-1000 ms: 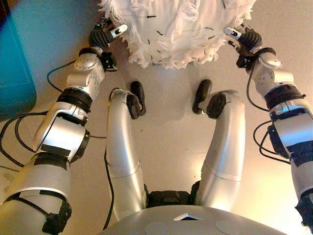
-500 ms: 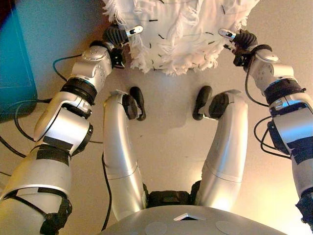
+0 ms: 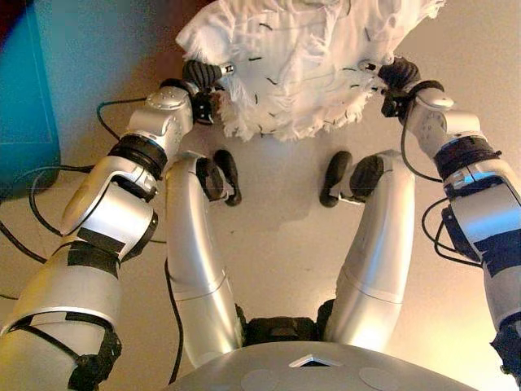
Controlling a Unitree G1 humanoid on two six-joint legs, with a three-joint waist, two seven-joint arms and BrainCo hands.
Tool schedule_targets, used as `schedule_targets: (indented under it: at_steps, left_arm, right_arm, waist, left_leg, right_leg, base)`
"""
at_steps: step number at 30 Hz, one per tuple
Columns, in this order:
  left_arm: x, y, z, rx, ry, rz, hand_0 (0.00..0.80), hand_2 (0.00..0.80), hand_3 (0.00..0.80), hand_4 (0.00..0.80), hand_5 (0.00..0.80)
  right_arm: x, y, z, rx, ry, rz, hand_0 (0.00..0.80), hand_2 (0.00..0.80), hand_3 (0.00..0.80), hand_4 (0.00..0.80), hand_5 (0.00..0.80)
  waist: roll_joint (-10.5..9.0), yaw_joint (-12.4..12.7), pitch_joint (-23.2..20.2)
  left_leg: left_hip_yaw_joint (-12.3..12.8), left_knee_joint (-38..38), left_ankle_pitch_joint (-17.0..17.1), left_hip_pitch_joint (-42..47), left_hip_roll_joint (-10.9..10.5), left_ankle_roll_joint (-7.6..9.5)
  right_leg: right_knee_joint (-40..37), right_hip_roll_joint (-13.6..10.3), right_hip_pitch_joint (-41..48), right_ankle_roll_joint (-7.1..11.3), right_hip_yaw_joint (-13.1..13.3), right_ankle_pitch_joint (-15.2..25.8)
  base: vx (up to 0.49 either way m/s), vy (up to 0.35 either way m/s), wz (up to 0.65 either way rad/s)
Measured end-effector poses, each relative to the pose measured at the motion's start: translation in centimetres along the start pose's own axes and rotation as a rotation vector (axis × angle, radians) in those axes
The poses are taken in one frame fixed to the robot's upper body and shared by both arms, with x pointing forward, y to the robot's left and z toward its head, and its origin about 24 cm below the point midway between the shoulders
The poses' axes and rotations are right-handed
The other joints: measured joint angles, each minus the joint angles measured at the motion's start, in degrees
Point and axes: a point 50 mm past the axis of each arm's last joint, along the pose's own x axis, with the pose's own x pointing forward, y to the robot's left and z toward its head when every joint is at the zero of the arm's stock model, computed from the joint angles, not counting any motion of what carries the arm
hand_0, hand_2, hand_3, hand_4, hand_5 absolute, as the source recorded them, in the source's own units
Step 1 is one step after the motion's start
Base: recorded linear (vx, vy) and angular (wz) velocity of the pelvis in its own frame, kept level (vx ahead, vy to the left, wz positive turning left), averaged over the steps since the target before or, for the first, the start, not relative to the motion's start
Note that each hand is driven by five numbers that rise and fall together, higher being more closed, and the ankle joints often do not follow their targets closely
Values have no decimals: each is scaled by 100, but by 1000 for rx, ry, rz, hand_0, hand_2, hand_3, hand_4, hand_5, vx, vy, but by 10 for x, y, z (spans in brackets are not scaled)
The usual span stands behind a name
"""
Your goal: Pick up the cushion and take it to the sofa
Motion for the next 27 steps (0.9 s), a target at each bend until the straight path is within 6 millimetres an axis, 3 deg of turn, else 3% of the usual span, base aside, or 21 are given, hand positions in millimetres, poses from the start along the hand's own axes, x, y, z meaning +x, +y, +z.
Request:
schedule_targets:
  at_steps: [8,10,13,16,20,27]
  left_arm:
    - [-8,-2,-19,-66,-45,-28,800,800,800,800,800]
    - [-10,-1,-23,-121,-84,-14,800,800,800,800,800]
    - [-13,-6,-39,-166,-112,15,800,800,800,800,800]
    - [-23,-12,-67,-182,-109,20,800,800,800,800,800]
    - [-30,-8,-62,-162,-195,38,800,800,800,800,800]
    - [-52,0,-88,-181,-201,58,800,800,800,800,800]
  right_arm:
    - [-7,5,-34,31,-2,6,800,800,800,800,800]
    - [-10,9,-38,68,-41,3,800,800,800,800,800]
    - [-14,12,-54,80,-62,-4,800,800,800,800,800]
    - [-23,17,-80,71,-37,16,800,800,800,800,800]
    - [-35,18,-87,110,-107,29,800,800,800,800,800]
    - [-62,34,-127,194,-106,63,800,800,800,800,800]
  waist:
    - [-13,-9,-1]
    - [-13,-4,-1]
    - [-41,-21,15]
    - [-101,-24,-15]
    - [-131,-51,-33]
    - [-271,-66,-246]
  left_leg:
    - [15,-6,0,14,70,16]
    - [-36,-148,0,29,99,17]
    - [90,-965,24,611,98,54]
    - [236,-1675,55,1568,3,88]
    - [306,-2751,68,2345,-185,108]
    - [512,-4024,279,4179,-412,70]
  right_leg:
    - [-60,50,25,1,-3,0]
    - [-287,128,116,5,-106,3]
    - [-1289,254,736,-31,-297,93]
    - [-2162,354,1655,51,-307,311]
    - [-3399,424,2500,191,-452,416]
    - [-4610,258,4274,276,-617,645]
  base:
    - [-17,42,-3]
    - [-58,100,-19]
    - [-62,97,-33]
    - [-38,99,-33]
    - [7,56,-15]
    - [134,17,2]
